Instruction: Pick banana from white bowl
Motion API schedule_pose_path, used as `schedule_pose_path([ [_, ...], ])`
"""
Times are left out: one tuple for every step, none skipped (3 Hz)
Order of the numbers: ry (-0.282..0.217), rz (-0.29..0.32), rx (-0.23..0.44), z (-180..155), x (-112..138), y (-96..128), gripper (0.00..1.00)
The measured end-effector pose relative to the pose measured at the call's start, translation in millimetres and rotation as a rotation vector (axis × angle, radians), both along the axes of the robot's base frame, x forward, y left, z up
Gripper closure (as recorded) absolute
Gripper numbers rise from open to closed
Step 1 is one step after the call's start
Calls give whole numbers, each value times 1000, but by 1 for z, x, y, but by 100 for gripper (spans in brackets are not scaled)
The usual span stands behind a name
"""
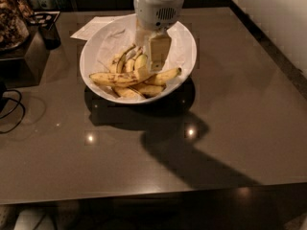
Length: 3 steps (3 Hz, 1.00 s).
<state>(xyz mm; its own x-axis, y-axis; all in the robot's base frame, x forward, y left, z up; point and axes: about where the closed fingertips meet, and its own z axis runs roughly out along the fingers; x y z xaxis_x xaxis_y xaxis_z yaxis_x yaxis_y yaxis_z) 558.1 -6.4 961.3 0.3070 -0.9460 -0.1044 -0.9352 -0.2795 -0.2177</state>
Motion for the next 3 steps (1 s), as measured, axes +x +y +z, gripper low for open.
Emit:
schedule_pose_path([
  [24, 12, -11, -12, 5, 4, 44],
  [44, 23, -18, -21, 8, 8, 44],
  [58, 43, -31, -29, 14, 14, 40],
])
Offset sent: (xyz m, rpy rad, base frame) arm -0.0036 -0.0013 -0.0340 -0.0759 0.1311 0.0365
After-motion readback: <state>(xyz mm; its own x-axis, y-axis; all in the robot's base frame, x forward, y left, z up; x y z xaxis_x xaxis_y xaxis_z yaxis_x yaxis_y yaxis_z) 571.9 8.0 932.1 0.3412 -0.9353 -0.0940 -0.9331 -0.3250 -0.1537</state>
